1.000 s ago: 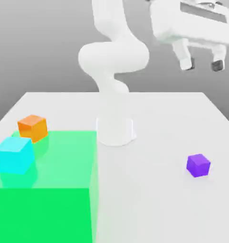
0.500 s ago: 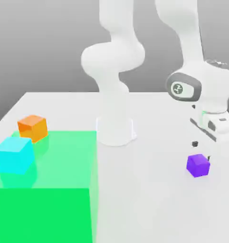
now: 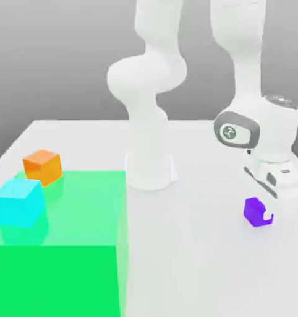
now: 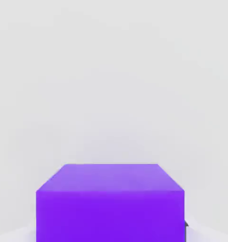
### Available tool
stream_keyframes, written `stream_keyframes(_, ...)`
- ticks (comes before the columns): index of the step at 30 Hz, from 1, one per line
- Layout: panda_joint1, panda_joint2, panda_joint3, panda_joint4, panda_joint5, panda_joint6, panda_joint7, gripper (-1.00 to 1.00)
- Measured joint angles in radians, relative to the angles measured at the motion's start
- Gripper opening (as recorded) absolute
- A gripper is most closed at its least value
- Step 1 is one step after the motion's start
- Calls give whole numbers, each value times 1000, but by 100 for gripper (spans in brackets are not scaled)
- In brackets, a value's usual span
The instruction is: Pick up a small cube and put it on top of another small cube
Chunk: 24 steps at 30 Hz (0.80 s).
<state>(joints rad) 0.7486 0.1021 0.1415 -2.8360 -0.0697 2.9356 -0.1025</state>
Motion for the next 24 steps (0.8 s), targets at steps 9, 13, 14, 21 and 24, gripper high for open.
stream_keyframes(9,-194,-141,-190,189,53,-327,132,-100)
stream_keyframes(13,-369,-166,-273,347,46,-507,265,-100)
stream_keyframes(14,-410,-172,-293,383,45,-550,296,-100)
stream_keyframes(21,-675,-215,-437,635,33,-841,512,-100)
stream_keyframes(24,-755,-221,-496,705,30,-917,586,-100)
